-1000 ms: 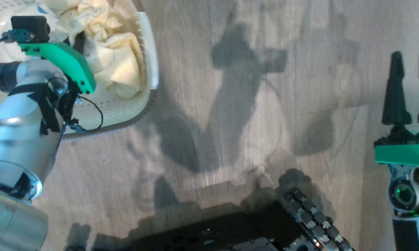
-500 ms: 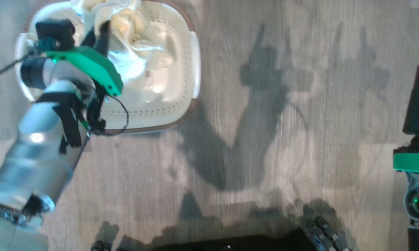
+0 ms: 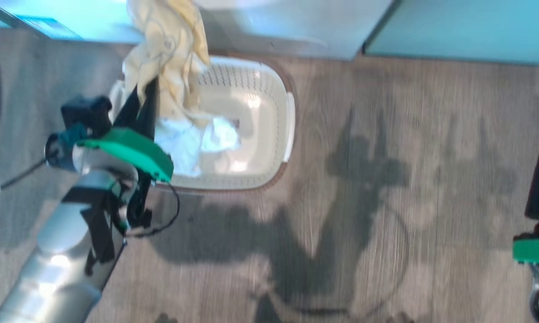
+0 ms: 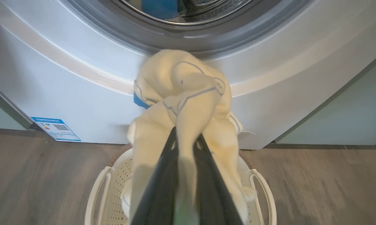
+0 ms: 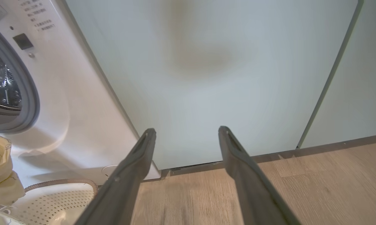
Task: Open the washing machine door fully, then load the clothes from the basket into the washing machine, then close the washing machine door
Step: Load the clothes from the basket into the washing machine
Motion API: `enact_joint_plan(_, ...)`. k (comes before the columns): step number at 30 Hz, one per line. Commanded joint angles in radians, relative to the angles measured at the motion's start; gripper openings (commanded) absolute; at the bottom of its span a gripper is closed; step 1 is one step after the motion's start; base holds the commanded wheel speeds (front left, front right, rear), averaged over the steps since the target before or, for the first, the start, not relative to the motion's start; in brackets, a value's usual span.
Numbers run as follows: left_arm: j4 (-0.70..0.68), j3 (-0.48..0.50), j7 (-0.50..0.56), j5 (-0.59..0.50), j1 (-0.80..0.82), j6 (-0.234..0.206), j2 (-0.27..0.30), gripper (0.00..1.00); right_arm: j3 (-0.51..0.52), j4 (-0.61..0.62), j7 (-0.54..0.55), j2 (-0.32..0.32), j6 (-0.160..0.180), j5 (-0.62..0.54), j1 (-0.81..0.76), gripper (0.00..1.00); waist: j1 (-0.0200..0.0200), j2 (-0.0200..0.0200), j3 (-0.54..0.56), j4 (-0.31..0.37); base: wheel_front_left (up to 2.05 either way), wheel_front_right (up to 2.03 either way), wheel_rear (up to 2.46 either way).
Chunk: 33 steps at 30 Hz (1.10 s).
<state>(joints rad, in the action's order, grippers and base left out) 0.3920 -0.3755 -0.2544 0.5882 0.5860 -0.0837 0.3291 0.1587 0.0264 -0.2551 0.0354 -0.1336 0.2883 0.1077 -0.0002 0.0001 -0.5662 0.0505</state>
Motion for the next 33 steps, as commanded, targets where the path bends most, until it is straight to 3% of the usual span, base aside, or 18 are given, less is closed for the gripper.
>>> enact_joint_plan(1,-0.046,0.051,-0.007,-0.01,-0.023,-0.012,0.035,0.0,-0.012,0.027,0.0,0.015,0.003,-0.009,-0.025,1.0,0.0002,-0.0001,0.073,-0.034,0.0,0.0,0.0)
enact_joint_plan(18,-0.247,0.128,-0.001,-0.034,-0.331,-0.075,0.079,0.0,-0.037,0.044,0.071,0.015,0.003,-0.06,-0.142,1.0,0.0002,-0.0001,0.336,-0.075,0.0,0.0,0.0)
enact_joint_plan(33,-0.388,0.138,0.045,-0.023,-0.469,-0.134,0.11,0.0,-0.047,0.076,0.131,0.015,0.003,-0.076,-0.211,1.0,0.0002,-0.0001,0.454,-0.082,0.0,0.0,0.0)
